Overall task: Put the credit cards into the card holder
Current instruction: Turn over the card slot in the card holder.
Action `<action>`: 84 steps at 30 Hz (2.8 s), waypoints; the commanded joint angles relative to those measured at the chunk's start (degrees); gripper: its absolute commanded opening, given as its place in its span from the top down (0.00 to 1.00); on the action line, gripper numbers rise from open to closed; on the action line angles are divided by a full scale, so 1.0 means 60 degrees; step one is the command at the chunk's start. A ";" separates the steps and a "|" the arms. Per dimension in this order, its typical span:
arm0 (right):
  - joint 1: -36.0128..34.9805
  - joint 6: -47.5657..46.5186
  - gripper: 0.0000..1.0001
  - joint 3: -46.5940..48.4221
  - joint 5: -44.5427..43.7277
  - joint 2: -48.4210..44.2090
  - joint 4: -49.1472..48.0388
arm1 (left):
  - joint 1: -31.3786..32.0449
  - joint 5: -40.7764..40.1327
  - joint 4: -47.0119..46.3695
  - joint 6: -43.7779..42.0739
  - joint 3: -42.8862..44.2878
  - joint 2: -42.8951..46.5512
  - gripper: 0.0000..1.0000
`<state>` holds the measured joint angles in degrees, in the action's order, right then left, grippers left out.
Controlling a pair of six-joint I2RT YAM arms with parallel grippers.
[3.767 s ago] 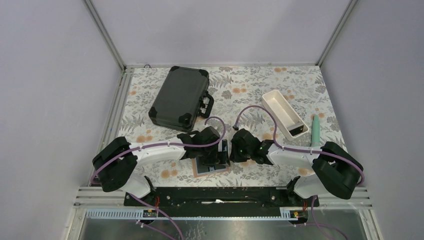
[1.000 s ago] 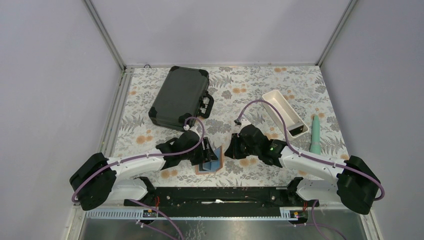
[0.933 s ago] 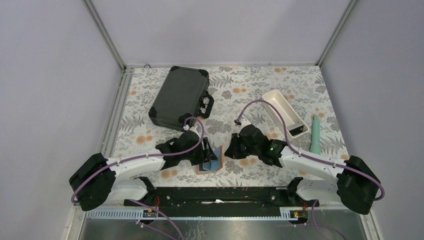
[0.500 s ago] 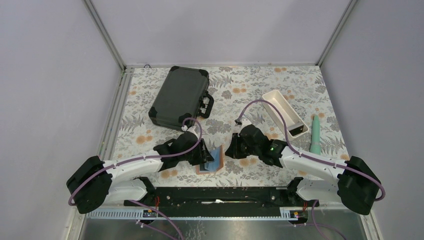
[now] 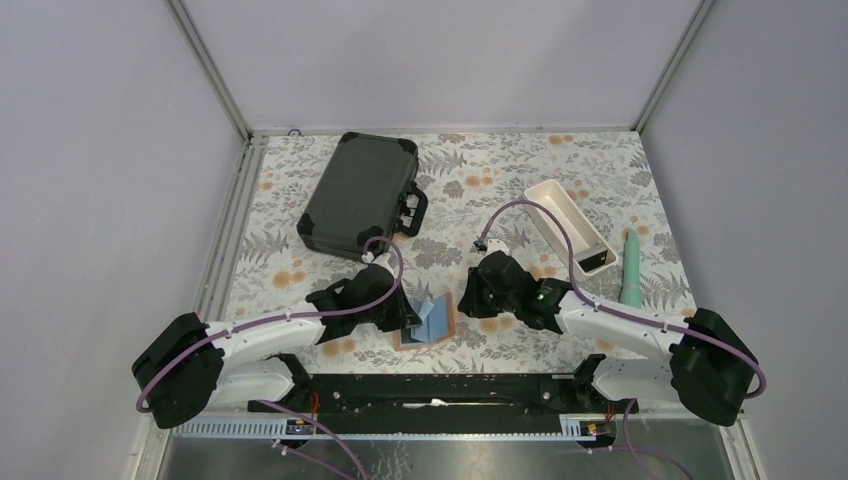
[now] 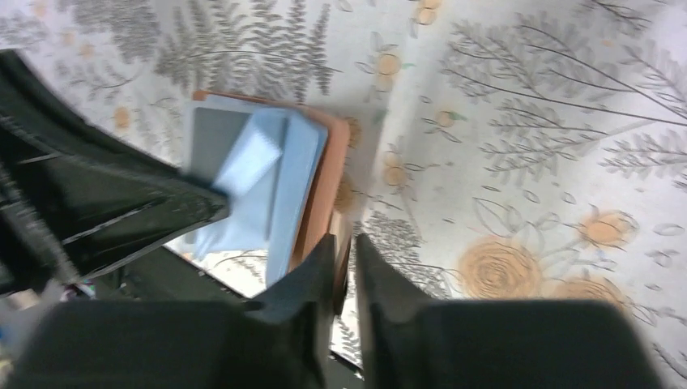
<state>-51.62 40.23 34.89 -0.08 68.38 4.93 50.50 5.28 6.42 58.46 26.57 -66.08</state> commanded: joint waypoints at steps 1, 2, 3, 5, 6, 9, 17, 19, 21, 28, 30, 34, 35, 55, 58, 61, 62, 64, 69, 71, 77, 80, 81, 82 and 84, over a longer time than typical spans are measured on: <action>-0.0047 0.0082 0.67 0.0855 -0.1535 0.0058 0.1188 | -0.0030 -0.0041 -0.0433 -0.0088 -0.0004 0.0186 0.94; -0.0052 0.0051 0.60 0.1040 -0.1715 -0.0015 0.1394 | -0.0026 -0.0021 -0.0429 -0.0093 -0.0004 0.0199 0.94; -0.0054 -0.0047 0.54 0.1173 -0.1791 -0.0121 0.1483 | -0.0031 -0.0029 -0.0423 -0.0103 -0.0004 0.0203 0.94; -0.0055 -0.0172 0.44 0.1396 -0.1708 -0.0302 0.1502 | -0.0031 -0.0028 -0.0425 -0.0114 0.0009 0.0216 0.94; -0.0055 -0.0281 0.42 0.1493 -0.1537 -0.0358 0.1414 | -0.0024 -0.0028 -0.0414 -0.0128 0.0021 0.0218 0.94; -0.0053 -0.0342 0.39 0.1623 -0.0553 -0.0298 0.0864 | -0.0035 -0.0041 -0.0375 -0.0132 0.0027 0.0229 0.94; -0.0069 0.0396 0.52 0.1074 0.1165 0.0558 -0.1051 | -0.0034 -0.0225 -0.0436 0.0062 -0.0225 0.0553 0.95; -0.0070 0.0515 0.52 0.0957 0.1331 0.0839 -0.1345 | -0.0027 -0.0242 -0.0457 0.0086 -0.0285 0.0648 0.95; -0.0080 0.0722 0.52 0.0864 0.1499 0.1079 -0.1638 | -0.0032 -0.0225 -0.0527 0.0109 -0.0331 0.0670 0.95; -0.0070 0.0824 0.49 0.0659 0.1614 0.1923 -0.2313 | -0.0024 -0.0115 -0.0769 0.0192 -0.0448 0.0650 0.95; -0.0069 0.0774 0.49 0.0643 0.1638 0.2204 -0.2432 | -0.0024 -0.0115 -0.0794 0.0196 -0.0472 0.0675 0.95; -0.0069 0.0779 0.49 0.0604 0.1736 0.2620 -0.2686 | -0.0031 -0.0097 -0.0809 0.0168 -0.0487 0.0714 0.95; -0.0069 0.0791 0.49 0.0590 0.1812 0.2689 -0.2812 | -0.0024 -0.0095 -0.0806 0.0161 -0.0487 0.0714 0.95; -0.0069 0.1011 0.99 0.0573 0.2002 0.3344 -0.3466 | -0.0062 -0.0048 -0.0771 0.0033 -0.0487 0.0737 0.91; -0.0069 0.0929 1.00 0.0550 0.1804 0.3320 -0.3236 | -0.0113 -0.0119 -0.0637 -0.0003 -0.0500 0.0866 0.79; -0.0073 0.0807 1.00 0.0541 0.1623 0.3223 -0.2994 | -0.0174 -0.0192 -0.0478 -0.0045 -0.0550 0.1056 0.64; -0.0072 0.0766 1.00 0.0529 0.1556 0.3171 -0.2913 | -0.0216 -0.0224 -0.0451 -0.0045 -0.0576 0.1121 0.61; -0.0073 0.0702 1.00 0.0508 0.1422 0.3100 -0.2742 | -0.0282 -0.0263 -0.0446 -0.0034 -0.0640 0.1281 0.60; -0.0069 0.0455 1.00 0.0568 0.1202 0.2879 -0.2294 | -0.0411 -0.0365 -0.0392 0.0016 -0.0762 0.1461 0.61; -0.0068 0.0329 1.00 0.0641 0.1137 0.2794 -0.2096 | -0.0434 -0.0327 -0.0448 0.0003 -0.0791 0.1406 0.63; -0.0069 -0.0181 1.00 0.1048 0.0845 0.2637 -0.1046 | -0.0449 -0.0247 -0.0484 -0.0083 -0.0737 0.0839 0.79; -0.0069 -0.0574 1.00 0.1240 0.0512 0.2519 -0.0228 | -0.0450 -0.0307 -0.0508 -0.0102 -0.0758 0.0619 0.89; -0.0069 -0.0696 0.99 0.1338 0.0353 0.2475 0.0027 | -0.0452 -0.0297 -0.0536 -0.0115 -0.0765 0.0569 0.91; -0.0068 -0.0839 0.96 0.1401 0.0187 0.2421 0.0266 | -0.0452 -0.0307 -0.0534 -0.0126 -0.0766 0.0513 0.93; -0.0073 -0.1069 0.91 0.1573 -0.0301 0.2305 0.0795 | -0.0448 -0.0311 -0.0492 -0.0126 -0.0751 0.0432 0.98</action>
<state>-51.72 38.33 40.84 4.54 84.97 1.85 48.03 4.32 5.13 58.39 21.91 -62.52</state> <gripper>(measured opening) 0.049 0.061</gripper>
